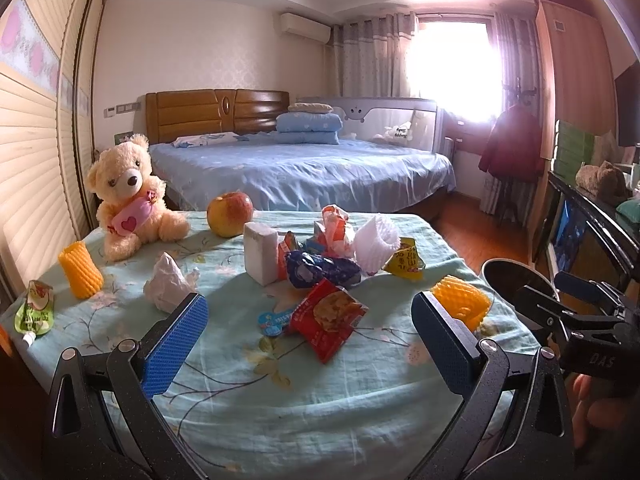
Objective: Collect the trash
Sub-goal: 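Approach the bed with both tools open toward the trash items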
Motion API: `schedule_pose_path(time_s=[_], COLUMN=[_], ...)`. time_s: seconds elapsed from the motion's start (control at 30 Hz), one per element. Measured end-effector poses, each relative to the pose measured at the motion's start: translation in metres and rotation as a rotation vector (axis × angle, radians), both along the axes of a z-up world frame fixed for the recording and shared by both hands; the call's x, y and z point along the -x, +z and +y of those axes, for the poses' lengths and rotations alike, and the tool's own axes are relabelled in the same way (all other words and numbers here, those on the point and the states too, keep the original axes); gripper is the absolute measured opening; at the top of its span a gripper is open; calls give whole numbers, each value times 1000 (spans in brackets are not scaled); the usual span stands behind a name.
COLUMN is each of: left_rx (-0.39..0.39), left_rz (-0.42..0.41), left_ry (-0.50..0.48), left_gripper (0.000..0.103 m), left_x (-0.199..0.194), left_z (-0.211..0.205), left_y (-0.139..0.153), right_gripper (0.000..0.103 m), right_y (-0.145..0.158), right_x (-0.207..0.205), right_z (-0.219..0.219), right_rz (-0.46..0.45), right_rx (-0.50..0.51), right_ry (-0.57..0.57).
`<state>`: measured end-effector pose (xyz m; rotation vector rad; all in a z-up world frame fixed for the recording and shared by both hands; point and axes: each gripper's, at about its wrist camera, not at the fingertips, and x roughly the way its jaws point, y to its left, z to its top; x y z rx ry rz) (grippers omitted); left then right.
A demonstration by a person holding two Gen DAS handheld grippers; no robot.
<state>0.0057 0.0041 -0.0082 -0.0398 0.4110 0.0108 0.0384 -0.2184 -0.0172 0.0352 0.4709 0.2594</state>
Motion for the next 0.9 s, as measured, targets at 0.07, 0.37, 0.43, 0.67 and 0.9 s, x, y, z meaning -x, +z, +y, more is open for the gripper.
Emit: schedule_pose_path(time_s=[0.07, 0.37, 0.43, 0.67, 0.9], left_rx=[1, 0, 2, 11, 58], left_rz=[3, 11, 13, 29, 88], left_ry=[-1, -9, -11, -12, -27], left_gripper=[103, 103, 103, 103, 103], left_x=[-1, -3, -3, -6, -17], left_z=[0, -1, -1, 1, 8], left_y=[-1, -4, -4, -8, -17], right_gripper=[103, 103, 103, 103, 103], right_y=[1, -2, -3, -6, -14], right_x=[0, -2, -3, -5, -13], right_z=[0, -3, -3, -3, -5], right_rz=[-2, 10, 13, 26, 99], right_rx=[7, 38, 30, 26, 36], right_ry=[-1, 3, 5, 7, 29])
